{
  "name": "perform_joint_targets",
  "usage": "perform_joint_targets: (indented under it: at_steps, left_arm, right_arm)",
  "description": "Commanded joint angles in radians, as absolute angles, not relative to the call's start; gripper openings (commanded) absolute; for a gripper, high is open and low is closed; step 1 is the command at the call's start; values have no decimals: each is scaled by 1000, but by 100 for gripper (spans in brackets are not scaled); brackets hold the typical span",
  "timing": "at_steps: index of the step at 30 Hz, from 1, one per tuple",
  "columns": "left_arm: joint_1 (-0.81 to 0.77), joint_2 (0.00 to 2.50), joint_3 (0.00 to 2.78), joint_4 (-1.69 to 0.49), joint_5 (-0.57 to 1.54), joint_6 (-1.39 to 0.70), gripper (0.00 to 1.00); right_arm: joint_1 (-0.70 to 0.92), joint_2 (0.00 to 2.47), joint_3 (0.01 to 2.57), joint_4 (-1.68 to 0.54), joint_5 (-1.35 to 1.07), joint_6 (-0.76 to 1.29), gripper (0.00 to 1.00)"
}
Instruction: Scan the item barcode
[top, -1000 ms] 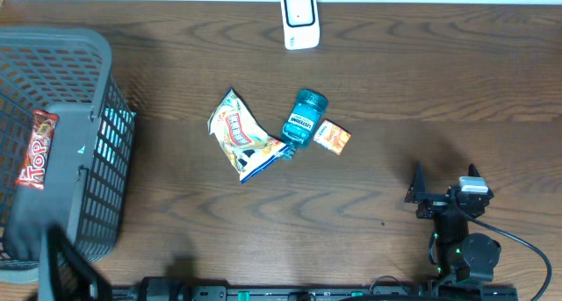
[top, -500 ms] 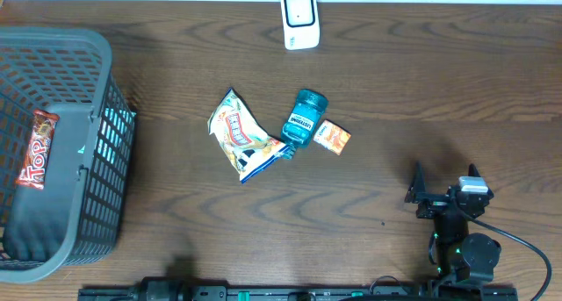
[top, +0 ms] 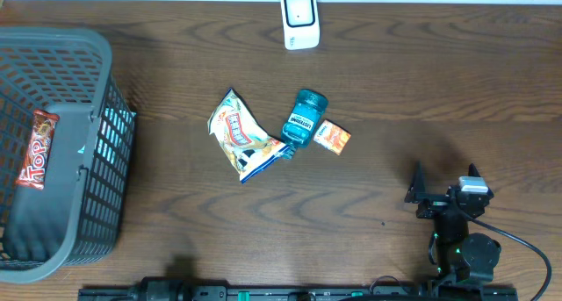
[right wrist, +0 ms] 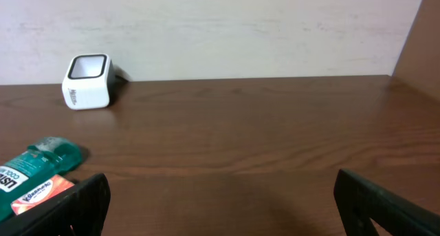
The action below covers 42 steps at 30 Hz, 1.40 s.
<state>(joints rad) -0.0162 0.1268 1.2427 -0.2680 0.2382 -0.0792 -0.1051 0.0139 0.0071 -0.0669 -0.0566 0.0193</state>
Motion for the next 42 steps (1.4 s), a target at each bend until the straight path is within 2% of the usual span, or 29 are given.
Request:
perform_joint_targets:
  at_steps: [1, 6, 16, 42]
  left_arm:
    - [-17, 122, 1163, -225, 223, -92, 98]
    - [-17, 122, 984, -87, 148, -92, 98]
    - [-17, 123, 632, 249, 145, -92, 98]
    - [-19, 122, 593, 191, 146, -92, 98]
  right_arm:
    - [-97, 14, 6, -70, -62, 33, 99]
    - [-97, 14, 6, -70, -62, 33, 99]
    - [-97, 14, 6, -70, -62, 33, 99]
    - [-97, 14, 6, -71, -62, 33, 99]
